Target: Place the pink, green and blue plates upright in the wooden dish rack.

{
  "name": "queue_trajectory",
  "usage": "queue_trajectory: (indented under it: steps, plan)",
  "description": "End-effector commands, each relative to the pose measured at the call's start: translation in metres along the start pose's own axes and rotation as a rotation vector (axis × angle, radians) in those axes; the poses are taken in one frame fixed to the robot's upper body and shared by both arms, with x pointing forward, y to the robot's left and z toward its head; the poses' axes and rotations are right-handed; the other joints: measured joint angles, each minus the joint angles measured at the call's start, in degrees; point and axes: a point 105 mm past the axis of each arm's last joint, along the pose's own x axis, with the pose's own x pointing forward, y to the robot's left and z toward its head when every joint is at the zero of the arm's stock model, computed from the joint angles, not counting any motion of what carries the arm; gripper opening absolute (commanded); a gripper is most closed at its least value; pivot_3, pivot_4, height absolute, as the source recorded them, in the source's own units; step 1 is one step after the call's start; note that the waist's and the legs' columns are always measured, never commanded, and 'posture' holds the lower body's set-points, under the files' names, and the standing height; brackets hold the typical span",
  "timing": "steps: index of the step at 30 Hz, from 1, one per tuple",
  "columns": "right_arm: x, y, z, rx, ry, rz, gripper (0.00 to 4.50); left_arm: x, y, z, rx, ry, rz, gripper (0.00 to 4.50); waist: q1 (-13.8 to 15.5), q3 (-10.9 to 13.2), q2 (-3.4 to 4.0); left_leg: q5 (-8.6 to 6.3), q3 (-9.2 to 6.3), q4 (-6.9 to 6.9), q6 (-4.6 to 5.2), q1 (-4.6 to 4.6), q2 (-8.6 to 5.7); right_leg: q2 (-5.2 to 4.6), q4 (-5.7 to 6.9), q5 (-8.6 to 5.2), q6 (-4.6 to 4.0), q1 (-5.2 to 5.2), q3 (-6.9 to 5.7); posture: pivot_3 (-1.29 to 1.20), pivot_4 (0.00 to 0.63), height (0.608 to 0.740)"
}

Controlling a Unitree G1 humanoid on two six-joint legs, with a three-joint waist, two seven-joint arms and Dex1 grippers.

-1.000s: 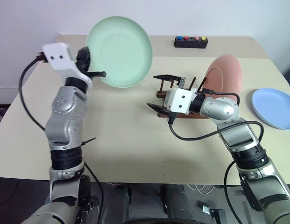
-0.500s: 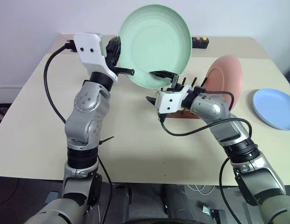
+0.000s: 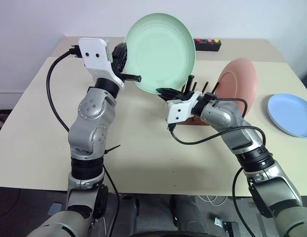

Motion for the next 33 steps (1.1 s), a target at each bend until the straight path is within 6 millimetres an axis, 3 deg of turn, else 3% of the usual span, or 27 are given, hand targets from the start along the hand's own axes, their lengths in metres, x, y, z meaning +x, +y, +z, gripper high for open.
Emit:
queue_trajectory:
  steps: [1,4,9,10,13,17,20,22,24,28,33]
  plan:
    - [0.0,-0.012,0.004,-0.031,-0.016,-0.048,0.01,-0.003,-0.004,0.017,-0.041,-0.074,-0.018,0.29,0.0,0.0,0.0,0.0,0.0,0.0,0.0,0.0,0.0,0.0,0.0,0.0,0.0,0.0,0.0,0.0,0.15,0.734]
    - [0.0,-0.016,0.003,-0.058,-0.01,-0.072,0.0,-0.004,0.005,0.025,-0.087,-0.113,0.013,1.42,0.0,0.0,0.0,0.0,0.0,0.0,0.0,0.0,0.0,0.0,0.0,0.0,0.0,0.0,0.0,0.0,0.15,0.734]
    - [-0.001,-0.021,0.004,-0.067,-0.018,-0.097,0.0,-0.006,0.021,0.044,-0.157,-0.213,0.068,4.09,-0.1,0.0,0.0,0.0,0.0,-0.02,0.0,0.0,0.0,0.0,0.0,0.0,0.0,-0.01,0.0,0.0,0.15,0.734]
    - [-0.001,-0.022,0.004,-0.067,-0.023,-0.101,0.0,-0.007,0.026,0.048,-0.151,-0.228,0.088,4.46,0.0,0.0,0.0,0.0,0.0,-0.02,0.0,0.0,0.0,0.01,0.0,0.0,0.0,-0.01,0.0,0.0,0.15,0.734]
    - [-0.003,-0.027,0.007,-0.059,-0.037,-0.129,0.0,-0.01,0.051,0.058,-0.134,-0.285,0.211,4.46,0.0,0.0,0.0,0.0,0.0,-0.01,0.0,0.0,0.0,0.0,-0.01,0.0,0.0,0.0,0.0,0.0,0.15,0.734]
    - [-0.015,-0.058,0.004,0.064,-0.062,-0.261,0.0,-0.015,0.077,0.044,-0.039,-0.209,0.262,4.46,-0.1,0.0,0.0,0.0,0.0,-0.03,0.0,0.01,0.0,0.01,0.0,0.0,0.0,0.0,0.0,0.0,0.15,0.734]
    - [-0.031,-0.09,0.014,0.312,-0.178,-0.362,0.0,-0.023,0.078,0.011,0.074,-0.049,0.163,4.46,-0.2,0.0,0.01,0.0,0.0,-0.03,0.0,0.01,0.0,0.01,0.0,0.0,0.0,0.01,0.01,0.0,0.15,0.734]
    - [-0.037,-0.095,0.02,0.41,-0.233,-0.359,0.0,-0.028,0.077,0.0,0.114,-0.003,0.121,4.46,-0.2,0.0,0.01,0.0,-0.01,-0.06,0.01,0.01,0.0,0.01,0.02,0.0,-0.01,0.0,0.01,0.0,0.15,0.734]
    - [-0.046,-0.099,0.022,0.525,-0.278,-0.346,0.0,-0.036,0.067,-0.011,0.123,0.039,0.021,4.46,0.0,0.0,0.01,-0.01,-0.02,-0.03,0.01,-0.01,0.0,0.0,0.02,0.0,-0.01,0.0,0.0,0.0,0.15,0.734]
    - [-0.07,-0.092,0.021,0.82,-0.329,-0.289,0.0,-0.065,0.037,-0.053,0.183,0.213,-0.248,4.46,0.0,0.0,0.05,-0.02,-0.02,-0.1,0.03,0.01,0.01,-0.01,0.01,-0.01,-0.02,0.03,0.0,0.0,0.15,0.734]
    - [-0.088,-0.09,0.021,0.995,-0.332,-0.28,0.0,-0.086,0.011,-0.068,0.115,0.272,-0.423,4.46,0.0,0.0,0.1,-0.02,-0.02,-0.05,0.04,0.01,0.03,0.01,0.02,-0.01,-0.08,0.01,0.0,0.0,0.15,0.734]
